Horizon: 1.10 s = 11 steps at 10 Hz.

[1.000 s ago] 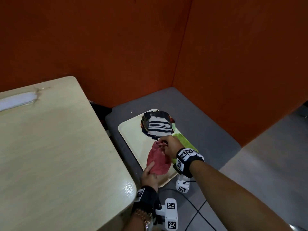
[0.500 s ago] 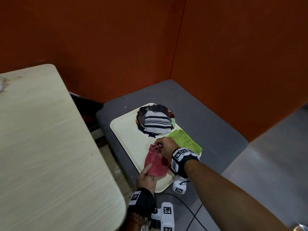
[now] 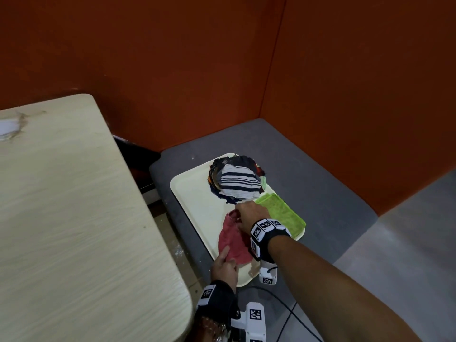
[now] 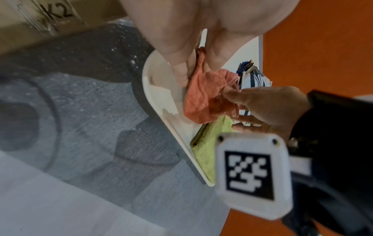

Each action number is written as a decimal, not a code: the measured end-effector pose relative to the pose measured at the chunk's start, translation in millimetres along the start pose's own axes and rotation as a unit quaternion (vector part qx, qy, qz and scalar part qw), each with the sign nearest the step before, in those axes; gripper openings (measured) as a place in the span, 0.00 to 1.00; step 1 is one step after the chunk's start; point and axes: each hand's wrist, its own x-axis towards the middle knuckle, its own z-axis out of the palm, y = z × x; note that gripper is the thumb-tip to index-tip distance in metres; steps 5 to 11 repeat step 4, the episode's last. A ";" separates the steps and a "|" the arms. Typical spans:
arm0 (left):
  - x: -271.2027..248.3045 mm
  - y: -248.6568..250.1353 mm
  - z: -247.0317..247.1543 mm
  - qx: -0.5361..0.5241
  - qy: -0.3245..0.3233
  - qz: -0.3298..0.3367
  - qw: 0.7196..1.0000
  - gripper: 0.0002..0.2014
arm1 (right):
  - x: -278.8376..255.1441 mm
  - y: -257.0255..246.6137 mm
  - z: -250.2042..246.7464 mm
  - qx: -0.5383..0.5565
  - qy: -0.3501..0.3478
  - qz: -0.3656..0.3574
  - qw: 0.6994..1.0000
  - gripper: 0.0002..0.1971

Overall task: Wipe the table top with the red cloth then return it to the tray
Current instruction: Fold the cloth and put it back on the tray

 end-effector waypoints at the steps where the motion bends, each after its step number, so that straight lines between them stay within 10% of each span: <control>1: -7.8 -7.2 2.8 -0.020 -0.008 -0.009 1.000 0.23 | -4.3 -3.6 -0.2 0.032 -0.036 0.008 0.999 0.16; 2: -7.5 -17.8 3.6 -0.008 -0.009 -0.006 1.000 0.38 | -5.6 -9.1 0.3 0.100 -0.040 -0.045 0.993 0.20; 11: -17.7 -21.7 -1.8 -0.028 -0.018 0.010 0.999 0.27 | -12.5 -11.4 -8.7 0.127 -0.031 -0.114 0.985 0.26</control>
